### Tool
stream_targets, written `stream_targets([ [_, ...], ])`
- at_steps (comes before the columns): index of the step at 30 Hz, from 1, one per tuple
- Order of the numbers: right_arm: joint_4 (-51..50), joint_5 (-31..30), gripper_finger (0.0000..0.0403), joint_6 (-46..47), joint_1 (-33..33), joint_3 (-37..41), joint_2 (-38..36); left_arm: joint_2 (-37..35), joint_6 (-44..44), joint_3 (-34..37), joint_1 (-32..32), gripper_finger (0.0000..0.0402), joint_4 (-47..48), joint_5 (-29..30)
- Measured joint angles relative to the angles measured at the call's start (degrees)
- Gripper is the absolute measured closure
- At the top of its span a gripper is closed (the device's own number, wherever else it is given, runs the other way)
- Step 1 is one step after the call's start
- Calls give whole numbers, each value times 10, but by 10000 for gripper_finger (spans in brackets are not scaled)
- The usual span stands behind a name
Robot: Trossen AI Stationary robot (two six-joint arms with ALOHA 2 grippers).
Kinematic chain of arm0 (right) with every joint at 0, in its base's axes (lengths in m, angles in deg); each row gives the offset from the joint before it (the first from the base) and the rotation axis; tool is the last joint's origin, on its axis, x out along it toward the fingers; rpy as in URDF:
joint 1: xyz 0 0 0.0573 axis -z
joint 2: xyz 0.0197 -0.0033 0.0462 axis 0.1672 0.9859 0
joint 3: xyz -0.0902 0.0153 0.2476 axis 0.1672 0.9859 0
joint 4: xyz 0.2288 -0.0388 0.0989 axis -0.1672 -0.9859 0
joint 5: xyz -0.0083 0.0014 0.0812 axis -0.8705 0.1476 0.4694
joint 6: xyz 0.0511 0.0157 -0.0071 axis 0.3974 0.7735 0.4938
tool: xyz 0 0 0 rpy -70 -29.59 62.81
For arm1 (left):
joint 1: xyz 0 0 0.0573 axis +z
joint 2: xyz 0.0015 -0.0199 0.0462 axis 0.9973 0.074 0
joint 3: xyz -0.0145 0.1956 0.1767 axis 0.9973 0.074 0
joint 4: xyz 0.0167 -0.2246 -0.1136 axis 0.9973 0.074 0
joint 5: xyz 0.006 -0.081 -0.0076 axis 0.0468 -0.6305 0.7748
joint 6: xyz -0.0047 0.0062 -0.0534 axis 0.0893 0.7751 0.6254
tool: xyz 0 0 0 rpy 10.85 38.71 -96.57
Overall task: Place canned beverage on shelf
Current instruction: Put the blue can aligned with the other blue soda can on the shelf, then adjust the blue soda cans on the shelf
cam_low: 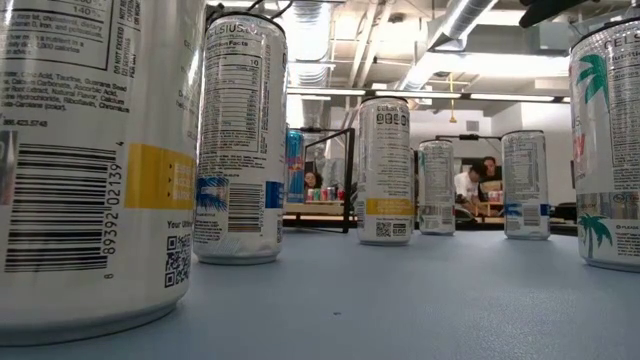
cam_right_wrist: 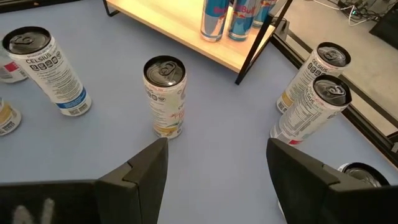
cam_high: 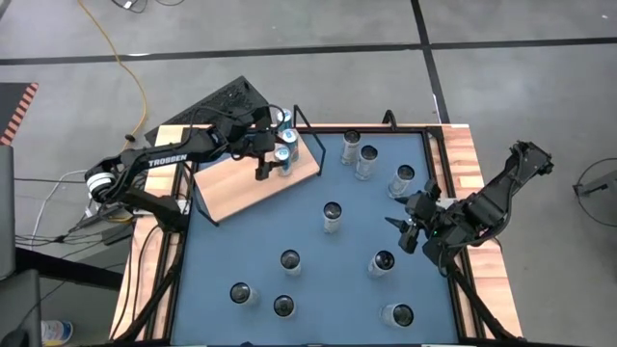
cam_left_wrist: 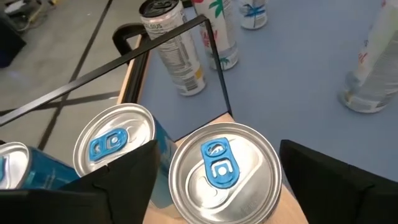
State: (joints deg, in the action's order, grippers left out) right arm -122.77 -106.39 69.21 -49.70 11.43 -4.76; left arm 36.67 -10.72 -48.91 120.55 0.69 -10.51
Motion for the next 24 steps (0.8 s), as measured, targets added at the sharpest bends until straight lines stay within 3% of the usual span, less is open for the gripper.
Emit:
stream_targets([
  [11,-1,10,147,-15,0,0,0,-63,-8,0,-41,77,12,137],
  [18,-1,8,147,-30,0,0,0,-99,50,-26,-46,77,-13,119],
  [24,12,-57,147,-37,36,0,0,-97,82,-78,-46,77,60,141],
])
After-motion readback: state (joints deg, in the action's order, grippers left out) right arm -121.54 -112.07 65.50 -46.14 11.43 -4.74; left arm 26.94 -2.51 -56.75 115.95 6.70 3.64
